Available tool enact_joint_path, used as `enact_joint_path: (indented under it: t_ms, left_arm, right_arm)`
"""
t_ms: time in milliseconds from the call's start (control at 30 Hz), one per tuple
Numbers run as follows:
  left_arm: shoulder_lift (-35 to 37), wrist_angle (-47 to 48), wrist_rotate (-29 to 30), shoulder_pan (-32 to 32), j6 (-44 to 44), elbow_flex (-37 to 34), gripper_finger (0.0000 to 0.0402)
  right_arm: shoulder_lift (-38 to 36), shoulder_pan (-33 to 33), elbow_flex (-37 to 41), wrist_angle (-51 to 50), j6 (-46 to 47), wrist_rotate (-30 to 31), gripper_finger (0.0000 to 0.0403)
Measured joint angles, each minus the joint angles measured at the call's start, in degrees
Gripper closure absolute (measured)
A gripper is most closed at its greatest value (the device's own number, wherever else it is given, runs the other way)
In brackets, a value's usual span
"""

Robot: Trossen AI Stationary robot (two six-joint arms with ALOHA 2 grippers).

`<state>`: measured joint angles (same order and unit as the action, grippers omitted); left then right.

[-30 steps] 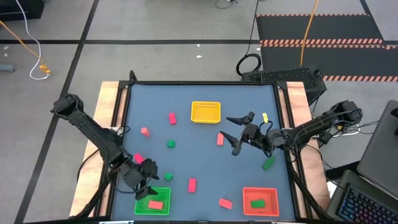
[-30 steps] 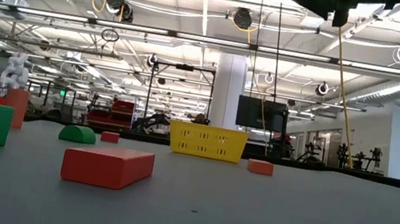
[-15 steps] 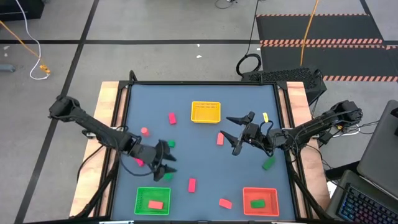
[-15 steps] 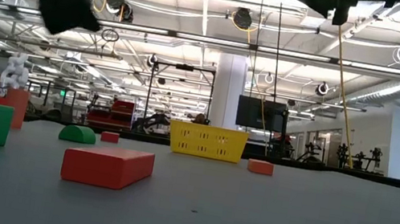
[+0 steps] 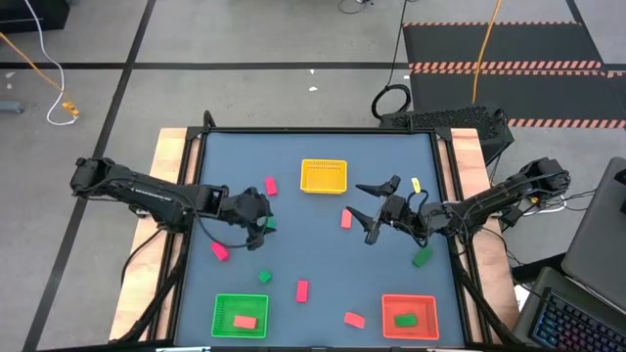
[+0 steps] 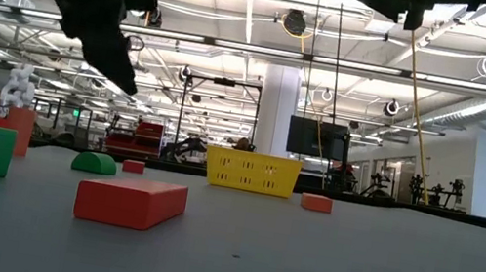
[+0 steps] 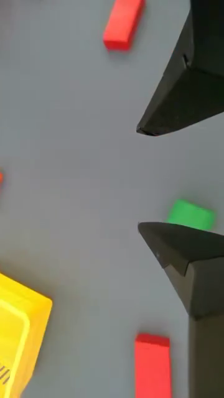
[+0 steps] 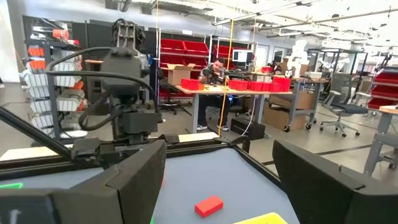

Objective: Sort & place blocks by color
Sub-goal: Put the green block into the orange bin

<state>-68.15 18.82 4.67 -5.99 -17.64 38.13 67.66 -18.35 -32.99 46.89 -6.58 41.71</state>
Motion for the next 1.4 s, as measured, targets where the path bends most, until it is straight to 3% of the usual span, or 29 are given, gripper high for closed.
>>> enact_joint_path:
  t_ms: [200, 367, 500, 933, 1400]
  left_arm:
    - [-0.18, 8.06, -1.79, 3.79, 4.33, 0.0, 0.0109]
    - [-0.23, 10.7, 1.84, 5.39, 7.06, -0.02, 0.0084]
    - [-1.02, 9.88, 3.61, 5.33, 9.15, 0.0, 0.0086]
    - [-14.07, 7.58, 4.56, 4.98, 11.12, 0.26, 0.0098]
    - [-14.39, 5.21, 3.16, 5.97, 11.57, 0.07, 0.0099]
  right_arm:
    - [0.0, 0.34, 0.0, 0.0, -0.32, 0.01, 0.0115]
    - [0.0, 0.66, 0.0, 0.03, -0.19, 0.0, 0.0115]
    - [0.0, 0.66, 0.0, 0.01, -0.28, 0.0, 0.0115]
    - [0.02, 0.74, 0.0, 0.28, -0.15, 0.0, 0.0115]
    - [0.02, 0.74, 0.0, 0.2, -0.04, 0.0, 0.0115]
